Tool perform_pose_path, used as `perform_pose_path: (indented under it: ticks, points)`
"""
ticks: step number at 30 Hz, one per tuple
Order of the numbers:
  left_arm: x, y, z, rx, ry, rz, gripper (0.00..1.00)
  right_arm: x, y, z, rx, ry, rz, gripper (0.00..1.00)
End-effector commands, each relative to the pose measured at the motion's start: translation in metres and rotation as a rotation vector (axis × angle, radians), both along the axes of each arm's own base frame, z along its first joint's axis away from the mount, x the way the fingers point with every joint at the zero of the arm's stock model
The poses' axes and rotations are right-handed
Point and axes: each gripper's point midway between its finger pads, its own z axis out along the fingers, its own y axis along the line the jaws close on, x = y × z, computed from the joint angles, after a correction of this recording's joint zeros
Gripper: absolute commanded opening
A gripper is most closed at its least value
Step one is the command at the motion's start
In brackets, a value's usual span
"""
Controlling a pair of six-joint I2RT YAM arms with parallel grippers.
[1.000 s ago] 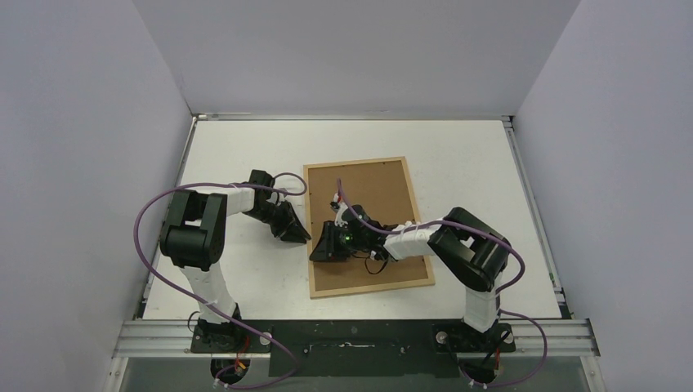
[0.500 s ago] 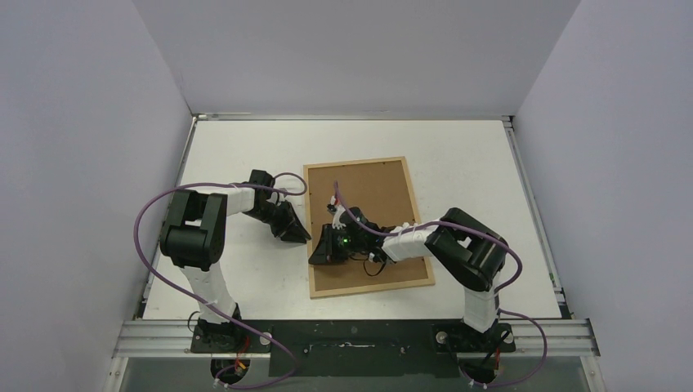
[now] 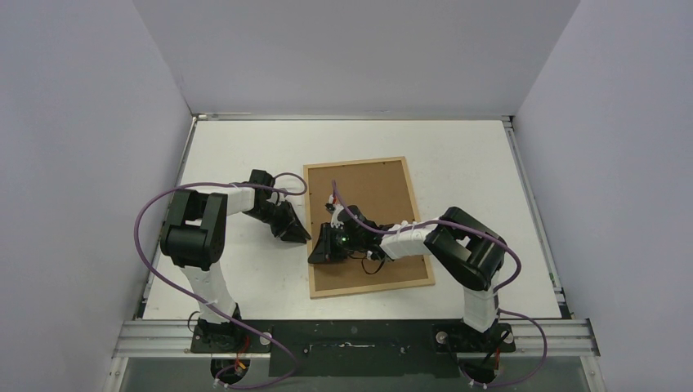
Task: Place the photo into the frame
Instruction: Install the photo frame at the center of the board.
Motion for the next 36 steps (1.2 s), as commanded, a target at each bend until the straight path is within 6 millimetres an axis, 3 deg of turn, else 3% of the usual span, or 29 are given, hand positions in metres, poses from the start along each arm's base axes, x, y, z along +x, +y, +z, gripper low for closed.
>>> perform_pose_path:
  ticks: [1, 27, 36]
  points:
    - [-0.035, 0.040, -0.063, 0.317, 0.091, -0.060, 0.17, 0.001, -0.013, -0.020, -0.078, -0.003, -0.015, 0.14]
    - [-0.037, 0.041, -0.065, 0.323, 0.099, -0.061, 0.17, 0.007, -0.029, -0.038, -0.104, 0.021, -0.064, 0.14]
    - [-0.037, 0.041, -0.066, 0.323, 0.101, -0.061, 0.17, 0.010, -0.006, 0.012, 0.135, -0.051, -0.044, 0.10]
